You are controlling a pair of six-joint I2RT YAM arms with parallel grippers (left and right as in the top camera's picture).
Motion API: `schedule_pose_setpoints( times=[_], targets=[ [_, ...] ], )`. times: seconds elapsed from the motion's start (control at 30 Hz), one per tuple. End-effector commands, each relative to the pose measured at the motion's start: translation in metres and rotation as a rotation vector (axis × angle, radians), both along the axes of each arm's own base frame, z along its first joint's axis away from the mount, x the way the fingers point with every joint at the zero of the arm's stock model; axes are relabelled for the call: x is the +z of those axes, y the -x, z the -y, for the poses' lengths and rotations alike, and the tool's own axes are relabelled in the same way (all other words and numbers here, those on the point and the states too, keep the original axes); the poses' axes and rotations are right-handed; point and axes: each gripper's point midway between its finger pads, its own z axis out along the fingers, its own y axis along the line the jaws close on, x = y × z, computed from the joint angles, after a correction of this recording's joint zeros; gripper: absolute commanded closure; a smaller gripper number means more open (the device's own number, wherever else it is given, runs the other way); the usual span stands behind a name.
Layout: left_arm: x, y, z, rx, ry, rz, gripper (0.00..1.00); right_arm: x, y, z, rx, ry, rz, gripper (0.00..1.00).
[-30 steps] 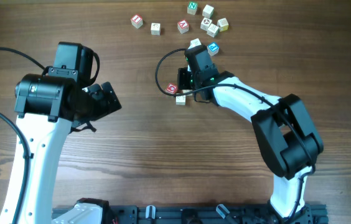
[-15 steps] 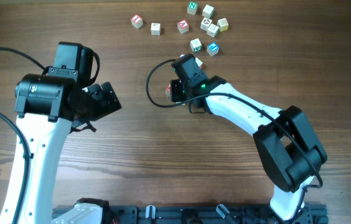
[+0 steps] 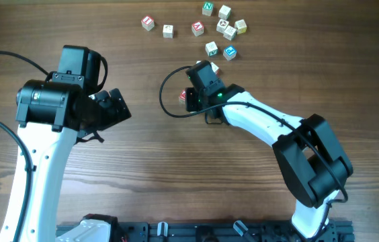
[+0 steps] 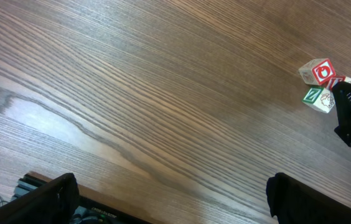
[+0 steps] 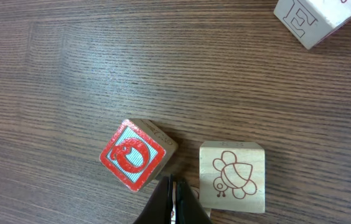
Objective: Form a circle
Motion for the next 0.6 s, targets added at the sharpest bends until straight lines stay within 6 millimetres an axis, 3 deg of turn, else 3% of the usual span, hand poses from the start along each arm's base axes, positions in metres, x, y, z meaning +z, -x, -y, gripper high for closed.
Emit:
schedule_pose_setpoints(
  times=[0.0, 0.37, 0.5, 0.57],
  targets=[
    [0.003, 0.000, -0.003, 0.020, -0.011, 0.013, 0.00, -0.011, 0.009, 0.003, -0.005, 0.012, -0.044, 0.96],
    [0.003, 0.000, -0.003, 0.020, -0.011, 0.013, 0.00, -0.008, 0.036, -0.007, 0.049, 0.044, -0.087, 0.95],
    [0.003, 0.000, -0.003, 0.020, -0.011, 0.013, 0.00, 0.023, 0.029, -0.011, 0.041, 0.006, -0.014, 0.95],
    [0.003, 0.000, -0.003, 0.020, -0.011, 0.013, 0.00, 0.048, 0.017, 0.000, -0.035, 0.015, 0.066, 0.95]
  ],
)
